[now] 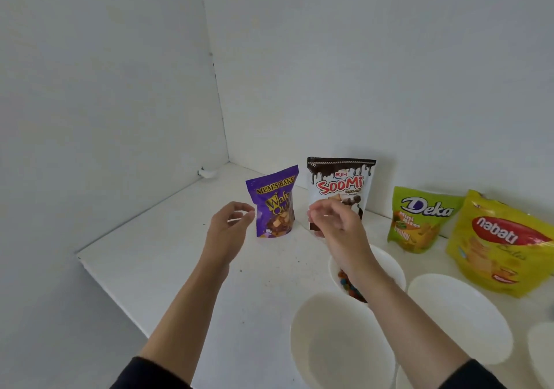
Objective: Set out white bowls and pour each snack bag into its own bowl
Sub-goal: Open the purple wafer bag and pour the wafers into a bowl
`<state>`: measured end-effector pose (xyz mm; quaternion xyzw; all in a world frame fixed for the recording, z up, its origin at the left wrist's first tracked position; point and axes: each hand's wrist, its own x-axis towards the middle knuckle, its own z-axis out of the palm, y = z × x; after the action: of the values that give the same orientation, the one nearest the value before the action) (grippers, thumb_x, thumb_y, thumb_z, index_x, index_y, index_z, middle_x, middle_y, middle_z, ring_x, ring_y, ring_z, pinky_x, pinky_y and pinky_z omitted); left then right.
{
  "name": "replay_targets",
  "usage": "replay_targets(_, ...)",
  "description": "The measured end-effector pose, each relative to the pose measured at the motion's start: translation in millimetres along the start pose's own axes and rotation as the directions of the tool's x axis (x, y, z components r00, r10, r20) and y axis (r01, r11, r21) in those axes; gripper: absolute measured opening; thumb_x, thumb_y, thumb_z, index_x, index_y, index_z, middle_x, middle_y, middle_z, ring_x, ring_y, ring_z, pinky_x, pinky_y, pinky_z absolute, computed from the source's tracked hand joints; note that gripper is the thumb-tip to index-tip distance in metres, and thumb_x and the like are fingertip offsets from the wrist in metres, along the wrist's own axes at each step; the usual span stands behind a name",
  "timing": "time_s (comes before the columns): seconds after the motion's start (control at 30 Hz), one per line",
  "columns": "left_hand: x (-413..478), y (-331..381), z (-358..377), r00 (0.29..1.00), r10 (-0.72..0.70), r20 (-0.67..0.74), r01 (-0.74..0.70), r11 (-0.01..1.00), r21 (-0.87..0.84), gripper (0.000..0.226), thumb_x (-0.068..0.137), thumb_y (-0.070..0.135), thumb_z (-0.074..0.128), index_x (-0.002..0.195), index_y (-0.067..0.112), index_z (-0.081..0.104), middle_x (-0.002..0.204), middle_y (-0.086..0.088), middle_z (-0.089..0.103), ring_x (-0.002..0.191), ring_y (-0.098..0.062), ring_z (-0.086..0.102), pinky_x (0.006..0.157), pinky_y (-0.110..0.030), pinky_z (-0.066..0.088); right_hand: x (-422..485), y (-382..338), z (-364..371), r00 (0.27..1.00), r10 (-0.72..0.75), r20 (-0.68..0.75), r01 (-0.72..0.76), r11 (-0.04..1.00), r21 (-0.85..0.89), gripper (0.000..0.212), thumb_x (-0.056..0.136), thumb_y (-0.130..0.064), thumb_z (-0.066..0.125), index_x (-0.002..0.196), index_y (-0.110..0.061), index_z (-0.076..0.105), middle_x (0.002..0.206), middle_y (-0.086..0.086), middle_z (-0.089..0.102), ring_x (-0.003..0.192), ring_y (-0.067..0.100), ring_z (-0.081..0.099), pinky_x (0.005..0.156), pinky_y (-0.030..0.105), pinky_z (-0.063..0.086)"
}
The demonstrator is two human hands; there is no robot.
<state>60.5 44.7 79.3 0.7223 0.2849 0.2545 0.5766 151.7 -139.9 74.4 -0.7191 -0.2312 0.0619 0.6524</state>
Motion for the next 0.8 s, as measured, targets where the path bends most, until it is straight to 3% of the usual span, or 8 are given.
replay_targets(0.13, 54.4, -12.0, 11.1, 1.0, 0.009, 0.006, -0.008, 1.0, -0.012, 0.008, 0.1, 0.023, 0.062, 0.099, 0.022, 0.07, 0.124, 0.002, 0.064, 0.116, -0.019, 0.056, 0.068, -0.02, 0.046, 47.6, 18.4, 28.7, 0.999, 0.046, -0.004, -0.046, 0.998, -0.039, 0.008, 0.099, -0.023, 0.061, 0.102, -0.021, 0.068, 0.104, -0.013, 0.069, 0.107, 0.004, 0.063, 0.097, 0.042, 0.057)
replay_targets(0.2, 76.9, -18.7, 17.4, 1.0, -0.001, 0.03, 0.002, 1.0, -0.018, 0.007, 0.098, 0.025, 0.065, 0.101, 0.025, 0.071, 0.134, 0.002, 0.054, 0.123, -0.015, 0.048, 0.058, -0.005, 0.046, 68.6, 27.4, 44.9, 0.998, 0.054, -0.007, -0.055, 0.997, -0.054, 0.009, 0.099, -0.022, 0.061, 0.105, -0.019, 0.067, 0.108, -0.013, 0.069, 0.113, 0.003, 0.061, 0.094, 0.033, 0.056)
replay_targets(0.27, 98.4, -27.0, 24.7, 0.997, -0.011, 0.081, 0.015, 0.999, -0.046, 0.008, 0.096, 0.024, 0.069, 0.099, 0.032, 0.07, 0.14, 0.004, 0.045, 0.125, -0.009, 0.043, 0.054, 0.0, 0.045, 87.2, 36.0, 60.7, 0.998, 0.056, -0.028, -0.058, 0.996, -0.07, 0.008, 0.099, -0.022, 0.061, 0.104, -0.02, 0.066, 0.113, -0.011, 0.069, 0.12, 0.003, 0.059, 0.09, 0.023, 0.052)
replay_targets(0.4, 132.1, -47.2, 36.4, 0.985, 0.088, 0.149, -0.078, 0.994, -0.071, 0.013, 0.092, 0.021, 0.073, 0.103, 0.027, 0.074, 0.14, 0.006, 0.053, 0.129, -0.003, 0.047, 0.086, -0.019, 0.056, 113.0, 47.6, 82.4, 0.991, 0.085, -0.099, -0.095, 0.99, -0.1, 0.011, 0.1, -0.019, 0.059, 0.11, -0.017, 0.065, 0.117, -0.007, 0.065, 0.106, -0.015, 0.051, 0.069, 0.0, 0.044)
replay_targets(0.47, 140.6, -55.4, 36.6, 0.973, 0.133, 0.191, -0.109, 0.985, -0.131, 0.015, 0.092, 0.018, 0.073, 0.106, 0.023, 0.074, 0.123, 0.004, 0.067, 0.118, -0.011, 0.061, 0.09, -0.035, 0.06, 122.0, 53.8, 86.6, 0.987, 0.089, -0.132, -0.105, 0.987, -0.121, 0.011, 0.1, -0.019, 0.06, 0.11, -0.017, 0.065, 0.12, -0.005, 0.064, 0.1, -0.018, 0.051, 0.067, -0.004, 0.041)
replay_targets(0.57, 145.8, -61.7, 28.7, 0.96, 0.192, 0.204, -0.165, 0.976, -0.144, 0.018, 0.094, 0.008, 0.07, 0.103, 0.023, 0.074, 0.102, 0.009, 0.075, 0.099, -0.012, 0.069, 0.082, -0.038, 0.062, 125.7, 56.2, 90.1, 0.984, 0.105, -0.143, -0.122, 0.986, -0.115, 0.01, 0.099, -0.019, 0.061, 0.108, -0.02, 0.066, 0.119, -0.008, 0.062, 0.097, -0.023, 0.053, 0.068, -0.003, 0.041)
replay_targets(0.67, 143.0, -62.2, 17.3, 0.965, 0.181, 0.191, -0.16, 0.98, -0.12, 0.026, 0.095, 0.001, 0.065, 0.097, 0.026, 0.073, 0.098, 0.013, 0.075, 0.097, -0.01, 0.07, 0.076, -0.035, 0.063, 118.7, 54.5, 88.6, 0.989, 0.058, -0.139, -0.079, 0.984, -0.157, 0.013, 0.094, -0.019, 0.068, 0.105, -0.027, 0.065, 0.122, -0.008, 0.056, 0.114, -0.011, 0.048, 0.078, -0.002, 0.04)
replay_targets(0.8, 121.7, -60.5, -4.2, 0.96, 0.14, 0.244, -0.089, 0.974, -0.209, 0.025, 0.095, -0.006, 0.061, 0.094, 0.017, 0.072, 0.087, 0.016, 0.074, 0.085, 0.0, 0.071, 0.062, -0.019, 0.056, 98.4, 48.6, 76.5, 0.995, 0.076, -0.068, -0.081, 0.994, -0.069, 0.023, 0.088, -0.015, 0.076, 0.103, -0.029, 0.067, 0.124, -0.004, 0.059, 0.123, 0.003, 0.052, 0.099, 0.039, 0.051)
